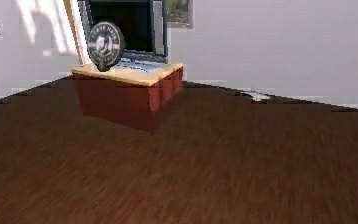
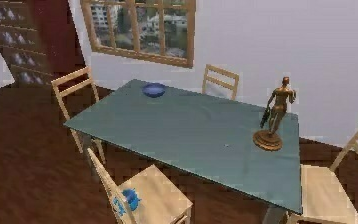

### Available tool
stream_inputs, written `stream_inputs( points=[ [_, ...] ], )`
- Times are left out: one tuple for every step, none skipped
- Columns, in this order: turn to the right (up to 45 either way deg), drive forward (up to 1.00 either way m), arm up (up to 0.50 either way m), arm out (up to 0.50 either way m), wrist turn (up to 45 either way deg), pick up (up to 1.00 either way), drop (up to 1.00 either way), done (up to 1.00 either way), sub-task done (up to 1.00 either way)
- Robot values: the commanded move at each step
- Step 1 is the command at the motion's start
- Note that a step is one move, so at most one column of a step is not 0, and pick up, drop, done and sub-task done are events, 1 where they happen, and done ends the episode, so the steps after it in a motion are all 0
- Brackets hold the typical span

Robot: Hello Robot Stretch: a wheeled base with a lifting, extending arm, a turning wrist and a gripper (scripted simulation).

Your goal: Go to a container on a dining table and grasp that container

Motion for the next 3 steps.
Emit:
stream_inputs(
  points=[
    [0.0,0.05,0.00,0.00,0.0,0.00,0.00,0.00,0.00],
    [15.0,0.00,0.00,0.00,0.0,0.00,0.00,0.00,0.00],
    [0.0,0.60,0.00,0.00,0.0,0.00,0.00,0.00,0.00]
  ],
)
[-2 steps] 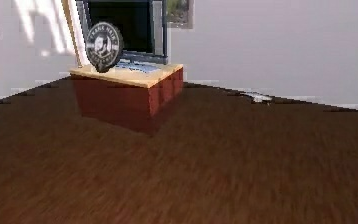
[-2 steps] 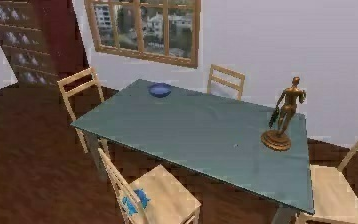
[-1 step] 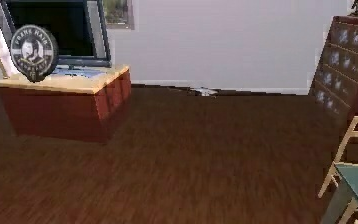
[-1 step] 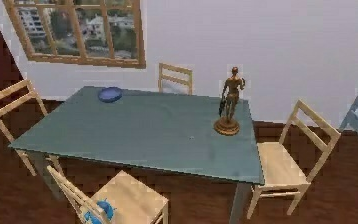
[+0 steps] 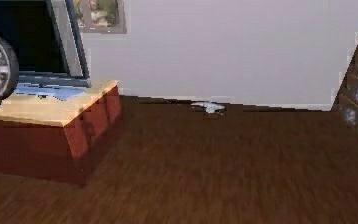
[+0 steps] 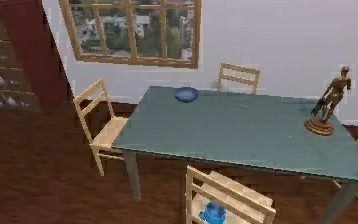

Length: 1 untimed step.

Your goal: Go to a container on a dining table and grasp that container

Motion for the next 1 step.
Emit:
stream_inputs(
  points=[
    [45.0,0.00,0.00,0.00,0.0,0.00,0.00,0.00,0.00]
  ],
)
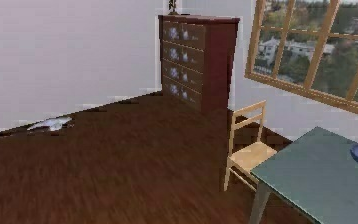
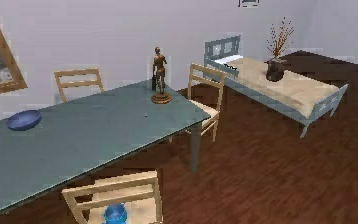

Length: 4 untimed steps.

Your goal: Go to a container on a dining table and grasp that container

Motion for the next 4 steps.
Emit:
stream_inputs(
  points=[
    [15.0,0.00,0.00,0.00,0.0,0.00,0.00,0.00,0.00],
    [0.0,0.40,0.00,0.00,0.0,0.00,0.00,0.00,0.00],
    [-39.0,0.00,0.00,0.00,0.0,0.00,0.00,0.00,0.00],
    [45.0,0.00,0.00,0.00,0.0,0.00,0.00,0.00,0.00]
  ],
)
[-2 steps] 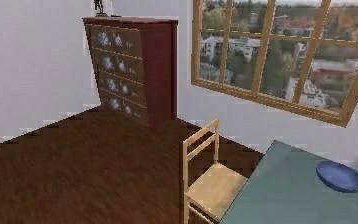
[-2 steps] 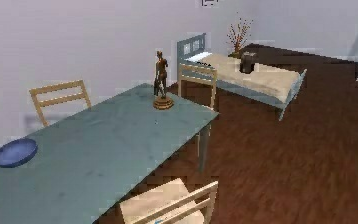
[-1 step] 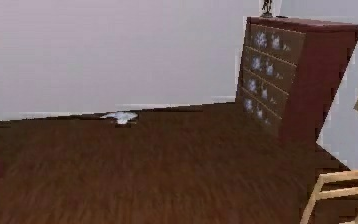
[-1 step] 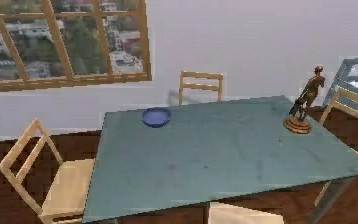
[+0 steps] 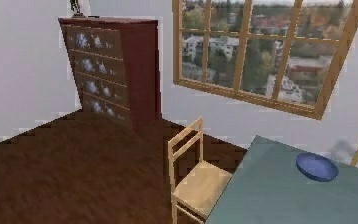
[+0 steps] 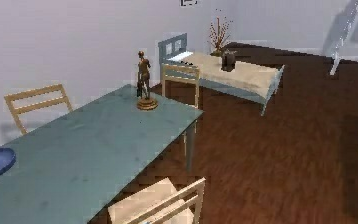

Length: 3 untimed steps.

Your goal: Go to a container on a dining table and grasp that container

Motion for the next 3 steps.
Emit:
stream_inputs(
  points=[
    [0.0,0.35,0.00,0.00,0.0,0.00,0.00,0.00,0.00],
    [-30.0,0.00,0.00,0.00,0.0,0.00,0.00,0.00,0.00],
    [0.0,0.00,0.50,0.00,0.0,0.00,0.00,0.00,0.00]
  ],
)
